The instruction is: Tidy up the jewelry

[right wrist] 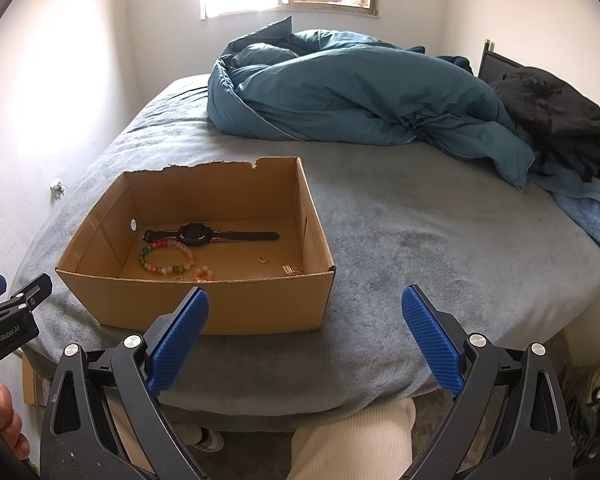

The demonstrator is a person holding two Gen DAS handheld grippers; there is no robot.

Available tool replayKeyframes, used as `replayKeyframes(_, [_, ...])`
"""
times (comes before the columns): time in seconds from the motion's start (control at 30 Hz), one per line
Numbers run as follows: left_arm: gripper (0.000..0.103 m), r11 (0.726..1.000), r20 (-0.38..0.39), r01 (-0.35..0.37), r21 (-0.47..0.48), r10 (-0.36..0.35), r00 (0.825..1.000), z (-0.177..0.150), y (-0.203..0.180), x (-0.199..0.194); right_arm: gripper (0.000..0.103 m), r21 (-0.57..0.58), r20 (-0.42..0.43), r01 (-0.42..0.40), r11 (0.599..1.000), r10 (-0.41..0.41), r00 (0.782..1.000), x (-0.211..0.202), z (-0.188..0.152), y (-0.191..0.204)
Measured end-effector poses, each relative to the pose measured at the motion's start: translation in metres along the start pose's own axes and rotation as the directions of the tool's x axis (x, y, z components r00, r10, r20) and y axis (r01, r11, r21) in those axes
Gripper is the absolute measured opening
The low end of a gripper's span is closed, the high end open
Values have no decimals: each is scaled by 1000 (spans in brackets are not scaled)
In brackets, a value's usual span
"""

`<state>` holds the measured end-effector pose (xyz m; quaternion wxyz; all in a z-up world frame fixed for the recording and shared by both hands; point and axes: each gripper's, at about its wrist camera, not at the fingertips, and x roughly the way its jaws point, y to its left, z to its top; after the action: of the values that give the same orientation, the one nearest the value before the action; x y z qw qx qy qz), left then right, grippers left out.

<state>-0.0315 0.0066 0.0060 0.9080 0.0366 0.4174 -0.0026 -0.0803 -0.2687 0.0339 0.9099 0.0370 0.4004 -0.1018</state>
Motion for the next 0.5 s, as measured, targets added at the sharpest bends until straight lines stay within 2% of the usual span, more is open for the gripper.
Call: replayKeyframes(0.5, [96, 1000, 0, 0, 0, 0, 1000, 0, 0, 0, 93, -1, 0, -1, 1000, 1, 1000, 1, 0, -1])
